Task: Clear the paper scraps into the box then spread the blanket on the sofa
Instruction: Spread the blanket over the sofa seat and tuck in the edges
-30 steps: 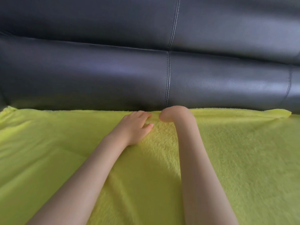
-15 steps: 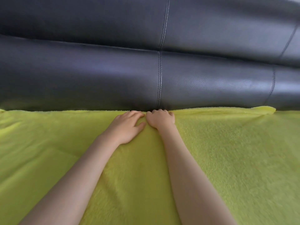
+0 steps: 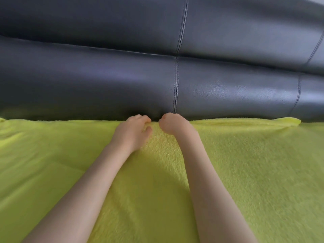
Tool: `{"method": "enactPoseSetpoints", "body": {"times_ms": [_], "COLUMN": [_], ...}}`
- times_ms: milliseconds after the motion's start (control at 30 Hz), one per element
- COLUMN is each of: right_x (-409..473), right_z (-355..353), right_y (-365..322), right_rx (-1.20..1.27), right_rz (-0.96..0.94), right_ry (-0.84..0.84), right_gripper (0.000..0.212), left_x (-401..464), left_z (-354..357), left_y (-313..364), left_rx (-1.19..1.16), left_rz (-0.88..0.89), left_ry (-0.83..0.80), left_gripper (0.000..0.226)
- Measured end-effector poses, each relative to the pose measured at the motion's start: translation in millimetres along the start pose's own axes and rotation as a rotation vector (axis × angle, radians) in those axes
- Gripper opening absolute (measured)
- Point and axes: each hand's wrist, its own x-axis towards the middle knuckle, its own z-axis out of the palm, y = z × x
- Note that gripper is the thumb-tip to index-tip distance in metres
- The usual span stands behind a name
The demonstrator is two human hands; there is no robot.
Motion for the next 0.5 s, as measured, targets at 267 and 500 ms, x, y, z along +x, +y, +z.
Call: {"method": "enactPoseSetpoints", "body": {"times_ms": [267, 500], "right_x": [9, 7], "right_z": [29, 38], "right_y": [-7, 0], "right_rx": [-0.039, -0.029], "right_rz": [-0.001, -0.074], "right_ry": [-0.026, 0.052], "right_gripper": [0.058, 0.052], "left_x": [3, 1], "left_z": [5, 1], "left_y": [-6, -9], "left_rx": [0.158, 0.177], "left_rz": [0.008, -0.019], "left_ry": [-0.073, -0.157], "left_gripper": [0.039, 0.045]}}
